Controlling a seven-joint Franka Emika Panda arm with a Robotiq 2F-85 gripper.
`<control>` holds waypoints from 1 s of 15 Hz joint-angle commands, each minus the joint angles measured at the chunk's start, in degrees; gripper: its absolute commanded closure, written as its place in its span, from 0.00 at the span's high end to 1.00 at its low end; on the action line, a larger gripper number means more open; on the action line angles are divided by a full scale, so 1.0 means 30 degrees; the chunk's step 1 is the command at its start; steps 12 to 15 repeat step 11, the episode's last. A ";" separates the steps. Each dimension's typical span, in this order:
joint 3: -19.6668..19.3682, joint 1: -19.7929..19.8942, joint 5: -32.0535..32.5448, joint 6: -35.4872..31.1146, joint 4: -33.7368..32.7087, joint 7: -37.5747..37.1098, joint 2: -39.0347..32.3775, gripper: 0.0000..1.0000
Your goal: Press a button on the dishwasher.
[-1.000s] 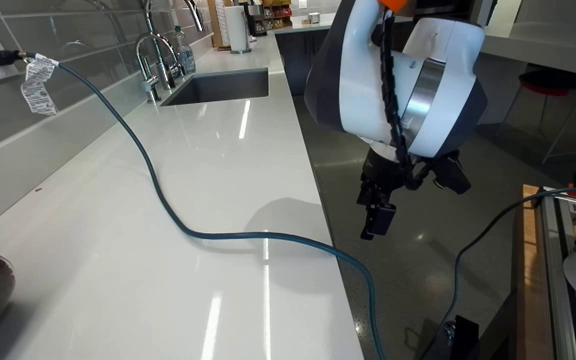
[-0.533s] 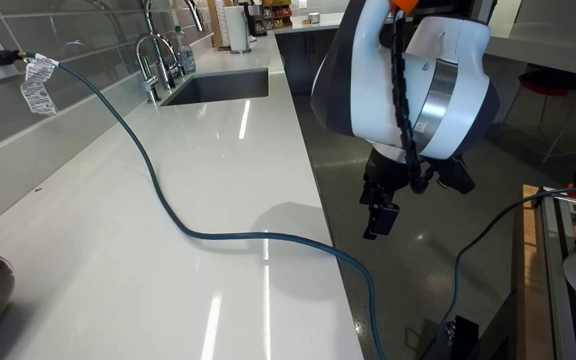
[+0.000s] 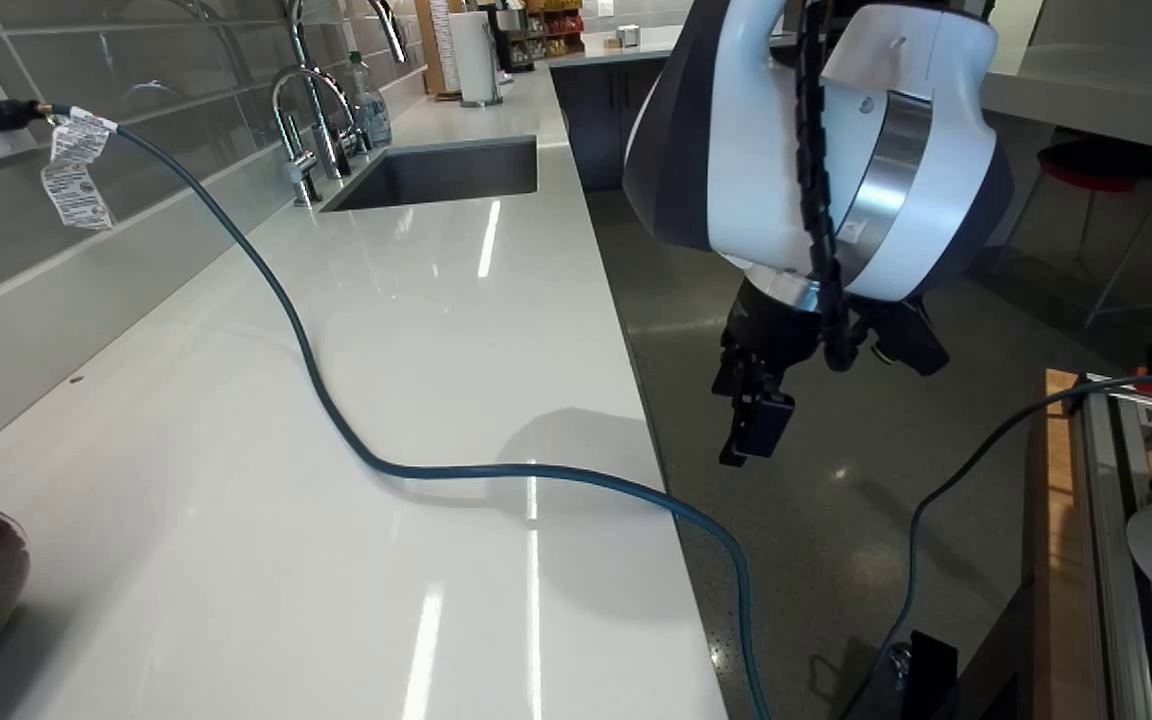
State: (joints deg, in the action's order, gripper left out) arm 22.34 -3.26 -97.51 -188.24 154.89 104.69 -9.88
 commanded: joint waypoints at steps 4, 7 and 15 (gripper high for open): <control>0.0052 0.0000 -0.0001 -0.0001 0.0010 -0.0011 0.0389 1.00; 0.0059 0.0000 -0.0001 -0.0001 0.0031 -0.0016 0.0452 1.00; 0.0060 0.0000 -0.0001 -0.0001 0.0050 -0.0018 0.0453 1.00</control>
